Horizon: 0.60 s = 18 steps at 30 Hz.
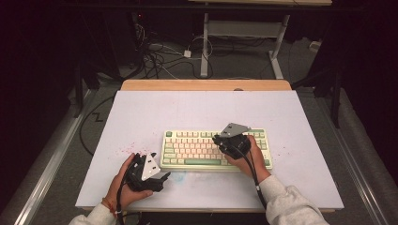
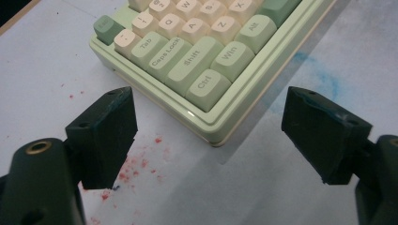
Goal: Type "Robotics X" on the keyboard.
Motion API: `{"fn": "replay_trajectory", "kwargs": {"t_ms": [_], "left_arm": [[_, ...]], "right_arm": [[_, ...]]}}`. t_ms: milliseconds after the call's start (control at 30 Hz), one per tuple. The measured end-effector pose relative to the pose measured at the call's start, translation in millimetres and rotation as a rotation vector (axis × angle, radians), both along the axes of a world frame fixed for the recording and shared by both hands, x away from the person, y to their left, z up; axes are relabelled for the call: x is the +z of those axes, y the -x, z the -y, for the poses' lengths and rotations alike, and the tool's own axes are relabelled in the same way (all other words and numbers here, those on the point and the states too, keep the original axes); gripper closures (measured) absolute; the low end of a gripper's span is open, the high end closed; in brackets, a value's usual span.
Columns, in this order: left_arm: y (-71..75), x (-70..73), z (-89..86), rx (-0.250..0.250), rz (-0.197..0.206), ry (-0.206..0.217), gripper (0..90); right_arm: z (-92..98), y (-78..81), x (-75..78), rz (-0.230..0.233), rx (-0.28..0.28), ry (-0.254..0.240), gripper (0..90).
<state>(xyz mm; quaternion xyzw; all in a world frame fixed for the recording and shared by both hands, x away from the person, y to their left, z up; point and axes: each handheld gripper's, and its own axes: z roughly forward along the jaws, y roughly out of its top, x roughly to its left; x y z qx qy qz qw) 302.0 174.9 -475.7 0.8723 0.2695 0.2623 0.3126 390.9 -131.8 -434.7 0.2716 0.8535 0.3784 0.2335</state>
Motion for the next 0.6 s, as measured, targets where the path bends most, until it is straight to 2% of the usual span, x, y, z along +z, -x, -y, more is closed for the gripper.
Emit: {"fn": "replay_trajectory", "kwargs": {"t_ms": [100, 300, 400, 600], "left_arm": [[0.0, 0.3, 0.5, -0.002, 0.0, 0.001, 17.3], [-0.3, -0.4, 1.2, 0.001, 0.0, -0.011, 17.3], [0.2, -0.3, 1.8, -0.004, 0.0, -0.012, 17.4], [-0.9, 0.2, 0.5, 0.006, 0.002, -0.006, 18.9]], "right_arm": [[3.3, 1.8, 1.9, 0.006, -0.008, -0.023, 70.6], [7.1, 4.9, 4.7, 0.03, -0.026, -0.061, 46.6], [7.3, 6.7, 6.6, 0.055, -0.035, -0.07, 38.2], [8.6, 10.5, 8.5, 0.068, -0.043, -0.097, 24.2]]}}
